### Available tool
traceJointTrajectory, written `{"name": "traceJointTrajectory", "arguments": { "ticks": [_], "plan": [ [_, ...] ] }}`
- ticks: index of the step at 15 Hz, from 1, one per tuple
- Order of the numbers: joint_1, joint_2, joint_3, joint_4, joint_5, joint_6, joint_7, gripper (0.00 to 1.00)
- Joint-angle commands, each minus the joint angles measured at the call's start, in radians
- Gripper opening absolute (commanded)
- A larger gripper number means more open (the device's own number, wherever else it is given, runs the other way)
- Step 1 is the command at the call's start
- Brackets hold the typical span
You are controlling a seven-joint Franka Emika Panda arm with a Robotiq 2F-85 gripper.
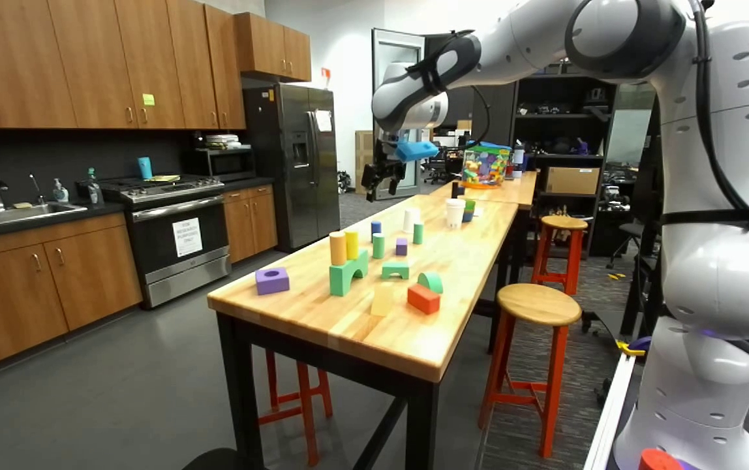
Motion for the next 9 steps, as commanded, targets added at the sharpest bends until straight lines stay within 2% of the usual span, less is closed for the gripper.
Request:
{"name": "traceJointTrajectory", "arguments": {
  "ticks": [1, 9],
  "plan": [
    [-0.002, -0.023, 0.007, -0.022, 0.007, -0.036, -0.059, 1.00],
    [-0.001, -0.126, -0.014, -0.183, -0.115, 0.022, -0.094, 1.00]
  ]
}}
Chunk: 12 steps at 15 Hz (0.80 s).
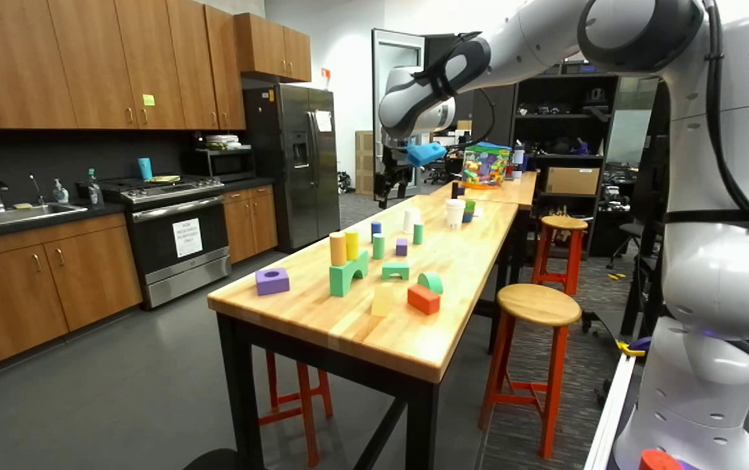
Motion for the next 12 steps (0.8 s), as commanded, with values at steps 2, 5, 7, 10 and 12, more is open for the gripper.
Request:
{"name": "traceJointTrajectory", "arguments": {
  "ticks": [2, 5, 7, 10, 12],
  "plan": [
    [0.001, -0.101, -0.012, -0.136, -0.040, 0.023, -0.022, 1.00],
    [0.002, -0.125, -0.014, -0.178, -0.040, 0.006, -0.032, 1.00],
    [0.003, -0.142, -0.015, -0.201, -0.048, 0.000, -0.040, 1.00],
    [0.004, -0.175, -0.017, -0.228, -0.097, 0.004, -0.056, 1.00],
    [0.005, -0.197, -0.017, -0.242, -0.129, 0.003, -0.076, 1.00]
  ]
}}
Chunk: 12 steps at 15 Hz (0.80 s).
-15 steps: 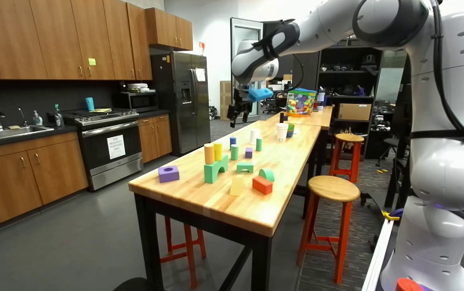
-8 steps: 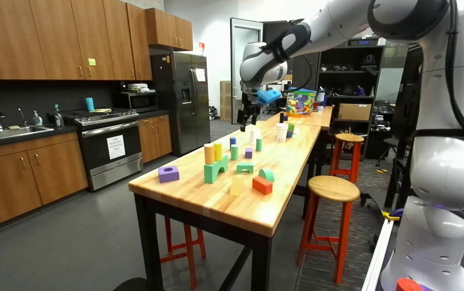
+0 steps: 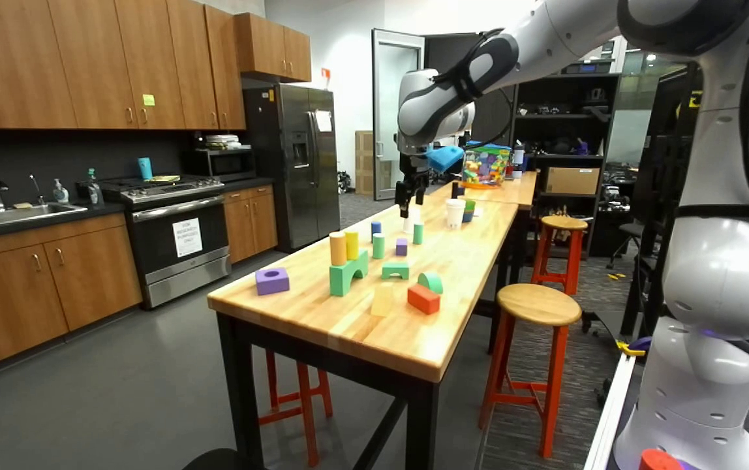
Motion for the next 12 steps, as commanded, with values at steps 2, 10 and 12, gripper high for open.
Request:
{"name": "traceJointTrajectory", "arguments": {
  "ticks": [2, 10, 12],
  "plan": [
    [0.007, -0.084, -0.006, -0.054, -0.054, -0.014, -0.068, 1.00],
    [0.024, -0.077, 0.000, -0.036, -0.013, -0.152, -0.152, 1.00],
    [0.027, -0.079, 0.000, -0.036, -0.015, -0.186, -0.123, 1.00]
  ]
}}
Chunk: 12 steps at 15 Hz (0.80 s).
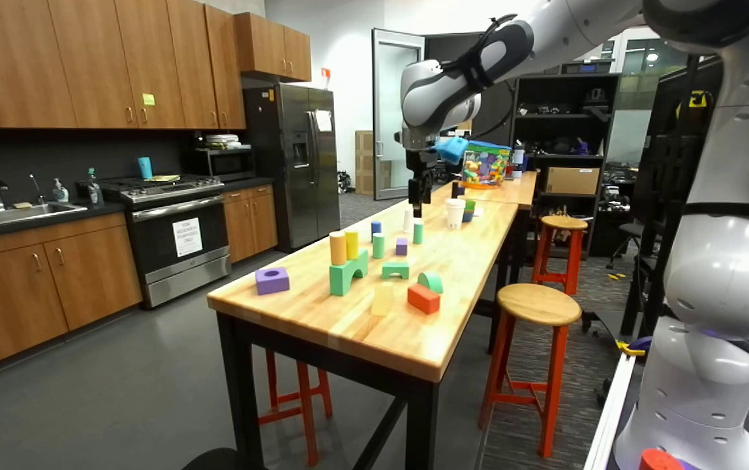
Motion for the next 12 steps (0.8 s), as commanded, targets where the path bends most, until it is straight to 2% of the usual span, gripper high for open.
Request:
{"name": "traceJointTrajectory", "arguments": {
  "ticks": [1, 6, 12],
  "plan": [
    [0.007, -0.015, -0.004, -0.009, 0.017, -0.041, 0.033, 1.00],
    [0.003, -0.077, -0.012, -0.097, 0.125, 0.044, 0.109, 1.00],
    [0.009, -0.170, -0.014, -0.218, 0.156, 0.088, 0.113, 1.00]
  ]
}}
